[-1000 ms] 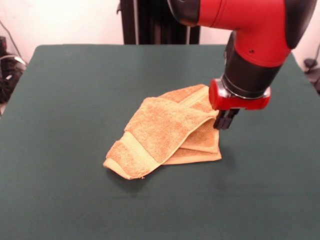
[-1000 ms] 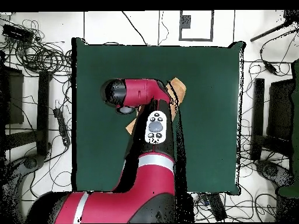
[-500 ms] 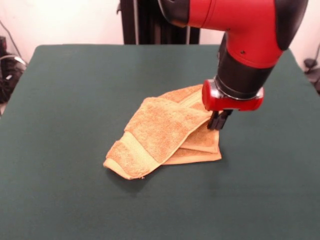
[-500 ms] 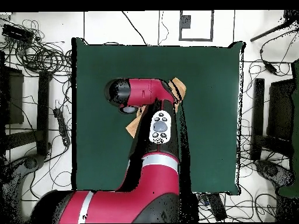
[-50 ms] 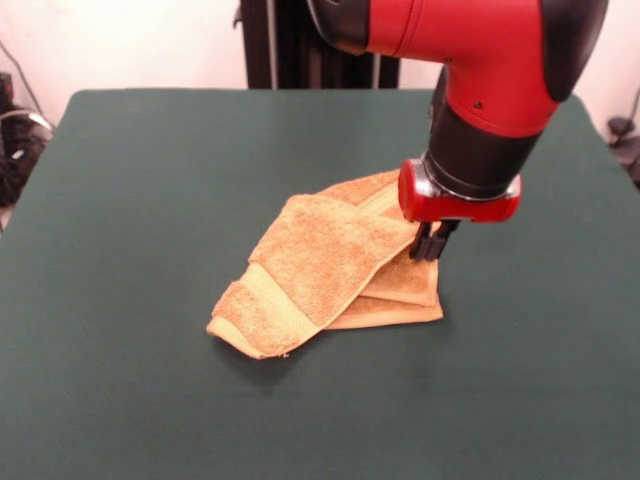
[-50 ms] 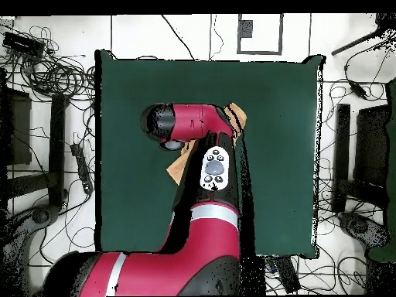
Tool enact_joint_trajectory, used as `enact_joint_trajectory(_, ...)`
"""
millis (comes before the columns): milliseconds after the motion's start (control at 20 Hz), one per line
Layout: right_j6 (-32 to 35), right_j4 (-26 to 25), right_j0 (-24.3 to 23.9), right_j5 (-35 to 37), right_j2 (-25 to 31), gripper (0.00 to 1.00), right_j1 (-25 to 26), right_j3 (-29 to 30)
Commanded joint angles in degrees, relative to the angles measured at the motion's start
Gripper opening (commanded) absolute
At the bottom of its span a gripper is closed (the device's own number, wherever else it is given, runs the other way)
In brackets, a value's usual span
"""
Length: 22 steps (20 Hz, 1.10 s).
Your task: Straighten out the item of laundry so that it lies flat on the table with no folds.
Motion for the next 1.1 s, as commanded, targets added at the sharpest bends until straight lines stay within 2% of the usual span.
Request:
enact_joint_trajectory(50, 11.20, 0.12, 0.92, 0.61, 1.22, 0.00, 3.07, 3.56)
enact_joint_trajectory(1100, 14.18, 2.17, 1.13, -0.38, 1.93, 0.00, 2.85, 4.74)
